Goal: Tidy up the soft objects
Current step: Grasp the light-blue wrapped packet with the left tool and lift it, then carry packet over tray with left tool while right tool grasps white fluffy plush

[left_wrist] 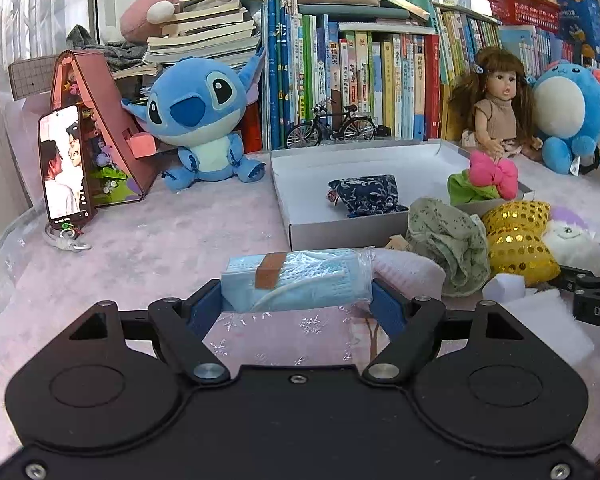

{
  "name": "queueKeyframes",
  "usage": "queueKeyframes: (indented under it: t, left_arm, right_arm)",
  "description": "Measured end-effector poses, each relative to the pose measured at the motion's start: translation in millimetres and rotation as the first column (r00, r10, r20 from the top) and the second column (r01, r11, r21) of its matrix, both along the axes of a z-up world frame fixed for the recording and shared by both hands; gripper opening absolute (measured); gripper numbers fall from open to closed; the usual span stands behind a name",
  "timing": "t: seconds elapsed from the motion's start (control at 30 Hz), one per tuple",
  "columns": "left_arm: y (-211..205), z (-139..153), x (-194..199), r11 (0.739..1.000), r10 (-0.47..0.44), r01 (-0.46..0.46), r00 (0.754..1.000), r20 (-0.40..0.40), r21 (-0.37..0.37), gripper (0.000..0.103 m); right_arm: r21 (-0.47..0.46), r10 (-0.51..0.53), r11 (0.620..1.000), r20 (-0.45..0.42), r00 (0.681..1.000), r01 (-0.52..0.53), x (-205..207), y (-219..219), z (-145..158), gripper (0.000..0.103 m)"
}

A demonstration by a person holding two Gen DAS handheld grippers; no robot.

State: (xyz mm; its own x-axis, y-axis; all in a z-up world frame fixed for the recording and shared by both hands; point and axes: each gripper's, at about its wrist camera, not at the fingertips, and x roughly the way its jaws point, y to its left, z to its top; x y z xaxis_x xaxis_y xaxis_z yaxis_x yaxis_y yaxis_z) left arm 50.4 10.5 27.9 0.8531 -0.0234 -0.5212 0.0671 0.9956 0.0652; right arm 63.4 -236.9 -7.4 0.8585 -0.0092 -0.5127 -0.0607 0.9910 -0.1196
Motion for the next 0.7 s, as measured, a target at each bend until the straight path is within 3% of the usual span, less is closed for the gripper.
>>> queueKeyframes:
  t: [0.07, 0.7]
  left_arm:
    - [0, 1, 1, 1.0, 0.0, 0.0, 1.0, 0.003, -0.003, 0.077]
    - [-8, 14, 13, 1.0, -0.01, 0.01, 0.999, 0.04, -0.018, 0.077]
  right_arm:
    - [0.014, -0.002, 1.0, 0.012, 1.0, 0.001, -4, -2, 2, 0.047]
    - [0.082, -0.04, 0.996, 0.106, 0.993, 0.032, -19, -14, 36, 0.044]
